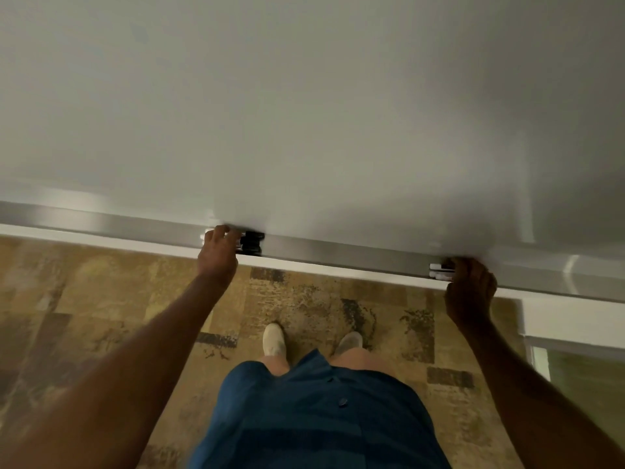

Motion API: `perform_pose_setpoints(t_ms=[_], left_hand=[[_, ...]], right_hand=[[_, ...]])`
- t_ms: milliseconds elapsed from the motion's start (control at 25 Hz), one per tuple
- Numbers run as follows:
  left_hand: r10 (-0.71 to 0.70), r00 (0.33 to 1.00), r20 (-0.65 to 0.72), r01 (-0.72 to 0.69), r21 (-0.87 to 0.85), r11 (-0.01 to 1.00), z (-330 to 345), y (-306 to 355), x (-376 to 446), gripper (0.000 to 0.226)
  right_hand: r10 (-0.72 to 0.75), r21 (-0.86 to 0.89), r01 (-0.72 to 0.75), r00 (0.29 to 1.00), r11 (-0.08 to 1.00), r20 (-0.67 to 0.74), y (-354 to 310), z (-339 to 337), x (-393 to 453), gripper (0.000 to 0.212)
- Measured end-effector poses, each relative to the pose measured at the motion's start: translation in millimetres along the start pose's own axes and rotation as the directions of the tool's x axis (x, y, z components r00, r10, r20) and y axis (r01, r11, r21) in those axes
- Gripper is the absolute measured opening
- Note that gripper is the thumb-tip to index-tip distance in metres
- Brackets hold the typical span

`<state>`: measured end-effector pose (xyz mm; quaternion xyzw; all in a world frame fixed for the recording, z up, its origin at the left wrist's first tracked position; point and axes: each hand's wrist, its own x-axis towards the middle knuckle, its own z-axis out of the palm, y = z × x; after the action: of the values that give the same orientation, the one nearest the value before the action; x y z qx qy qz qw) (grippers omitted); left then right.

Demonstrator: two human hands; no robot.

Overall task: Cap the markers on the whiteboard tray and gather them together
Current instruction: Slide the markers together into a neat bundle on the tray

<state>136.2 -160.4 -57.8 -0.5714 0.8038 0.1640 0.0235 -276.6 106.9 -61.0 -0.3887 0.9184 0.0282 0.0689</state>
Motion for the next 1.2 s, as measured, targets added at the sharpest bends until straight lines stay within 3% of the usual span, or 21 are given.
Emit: perform_pose_setpoints(t_ms=[160,360,480,640,840,960,1200], left_hand=[[-0.052,0.999,-0.009,0.052,-0.007,0.999,2,10,-1,0.058],[-0.064,0.998,-0.014,0.064,-0.002,0.998,2,14,-1,0.058],[-0.060,0.998,-0.001,0.060,0.001,0.998,1,13,-2,0.059],[-0.050,0.999,0.009,0.050,-0.004,0.999,-1,11,-3,0.058],[-0.033,0.999,0.011,0.033,-0.030,0.999,-2,8,-5,0.056],[-0.015,1.000,0.015,0.016,-0.056,0.998,-4,2,-4,0.057],[0.040,0.998,0.047,-0.037,-0.061,0.997,-7,-7,-1,0.056]], right_hand=[[-0.023,-0.030,0.024,0.999,0.999,0.036,4,3,10,0.039],[-0.133,-0.199,0.171,0.973,0.965,0.190,7,-7,18,0.044],[-0.153,-0.240,0.246,0.925,0.939,0.348,5,-17,30,0.049],[-0.175,-0.157,0.292,0.841,0.943,0.512,-19,-31,38,0.048],[-0.397,0.083,0.395,0.847,0.915,0.354,-148,-23,1,0.047],[-0.456,0.254,0.396,0.853,0.882,0.254,-239,-12,-26,0.049],[-0.317,0.240,0.272,0.933,0.932,0.172,-324,13,-46,0.037]])
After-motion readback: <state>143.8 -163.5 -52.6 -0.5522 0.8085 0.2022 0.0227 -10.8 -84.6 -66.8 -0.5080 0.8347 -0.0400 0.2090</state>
